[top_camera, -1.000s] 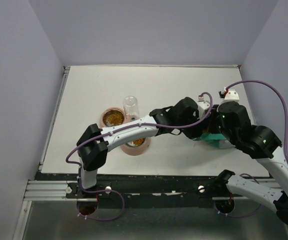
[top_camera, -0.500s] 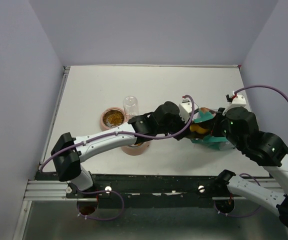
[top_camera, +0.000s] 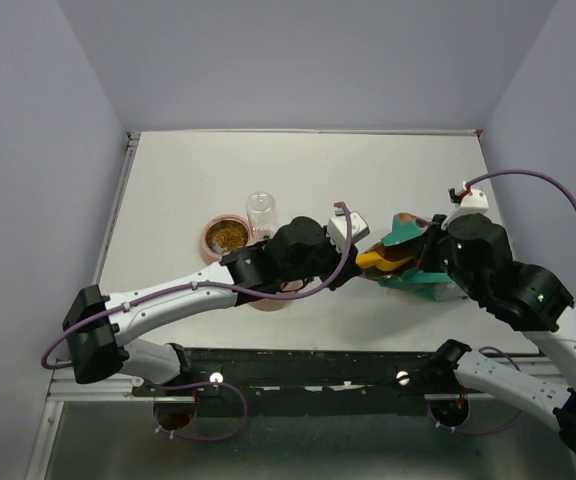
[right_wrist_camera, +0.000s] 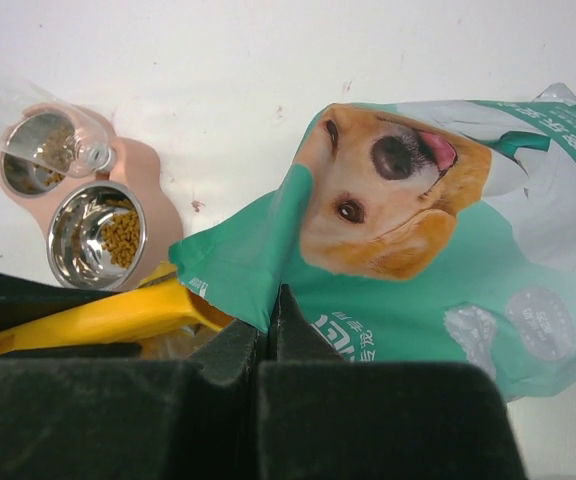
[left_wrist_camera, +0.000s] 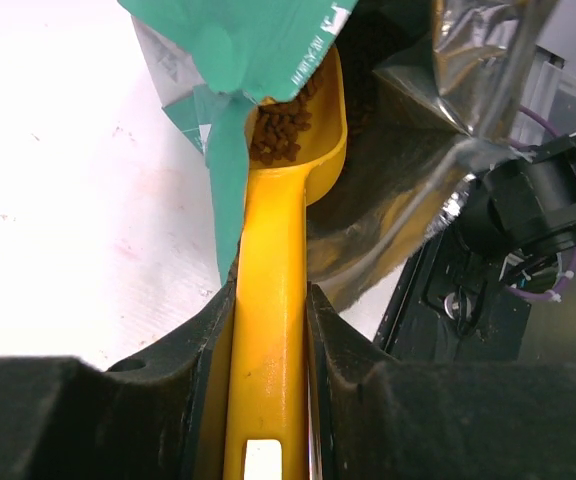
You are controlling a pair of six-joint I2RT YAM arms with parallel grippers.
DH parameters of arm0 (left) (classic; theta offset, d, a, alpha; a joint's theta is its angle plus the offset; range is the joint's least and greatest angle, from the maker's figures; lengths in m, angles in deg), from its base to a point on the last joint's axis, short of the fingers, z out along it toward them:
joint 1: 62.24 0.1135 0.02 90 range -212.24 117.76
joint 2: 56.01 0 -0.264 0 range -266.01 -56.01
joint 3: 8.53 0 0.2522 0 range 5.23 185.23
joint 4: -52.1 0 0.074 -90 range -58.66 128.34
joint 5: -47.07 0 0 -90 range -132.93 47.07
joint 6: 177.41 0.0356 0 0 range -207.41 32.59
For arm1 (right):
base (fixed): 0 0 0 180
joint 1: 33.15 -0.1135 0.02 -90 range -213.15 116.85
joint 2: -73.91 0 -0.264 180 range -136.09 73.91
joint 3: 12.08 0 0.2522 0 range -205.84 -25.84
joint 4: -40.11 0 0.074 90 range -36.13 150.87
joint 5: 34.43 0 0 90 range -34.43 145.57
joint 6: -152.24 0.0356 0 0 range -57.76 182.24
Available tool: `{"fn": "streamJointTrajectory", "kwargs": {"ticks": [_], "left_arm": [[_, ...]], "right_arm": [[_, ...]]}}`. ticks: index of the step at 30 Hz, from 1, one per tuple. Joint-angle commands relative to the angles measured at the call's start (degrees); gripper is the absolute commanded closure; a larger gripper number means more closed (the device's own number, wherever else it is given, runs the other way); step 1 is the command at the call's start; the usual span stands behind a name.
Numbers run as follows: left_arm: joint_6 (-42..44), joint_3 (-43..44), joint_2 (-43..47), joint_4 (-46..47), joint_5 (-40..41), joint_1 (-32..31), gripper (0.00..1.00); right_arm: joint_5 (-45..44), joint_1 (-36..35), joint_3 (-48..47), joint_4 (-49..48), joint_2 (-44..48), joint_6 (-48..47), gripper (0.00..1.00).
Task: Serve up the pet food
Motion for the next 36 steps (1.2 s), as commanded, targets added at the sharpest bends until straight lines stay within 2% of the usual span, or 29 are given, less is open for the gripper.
{"fn": "streamJointTrajectory", "kwargs": {"ticks": [1, 13, 19, 25, 28, 32, 36], "left_arm": [[2.3, -2.1, 6.7, -3.1, 7.4, 1.1, 1.0], [3.4, -7.0, 13.7, -3.1, 5.5, 1.0, 1.0], [6.3, -7.9, 16.7, -2.2, 1.3, 1.1, 1.0], [7.6, -8.1, 14.7, -4.0, 2.6, 1.1, 1.0], [7.2, -5.0, 14.4, -7.6, 2.5, 0.9, 1.0], [9.0, -9.1, 15.9, -2.3, 2.9, 0.7, 1.0], [11.2, -9.6, 16.8, -0.9, 3.8, 0.1, 1.0]], "right_arm": [[-3.0, -0.3, -1.4, -7.6, 1.1, 0.7, 1.0], [-2.4, -0.3, -1.5, -8.5, 1.1, -0.6, 1.0], [-2.3, -0.3, -1.5, -8.7, 1.1, -1.0, 1.0], [-2.1, -0.3, -0.8, -8.8, 1.5, -0.6, 1.0], [-1.7, -0.3, -1.6, -8.7, 1.1, -1.0, 1.0], [-2.3, -0.3, -1.7, -8.7, 1.2, -1.4, 1.0], [-2.4, -0.3, -2.2, -8.7, 0.7, -1.6, 1.0]]}}
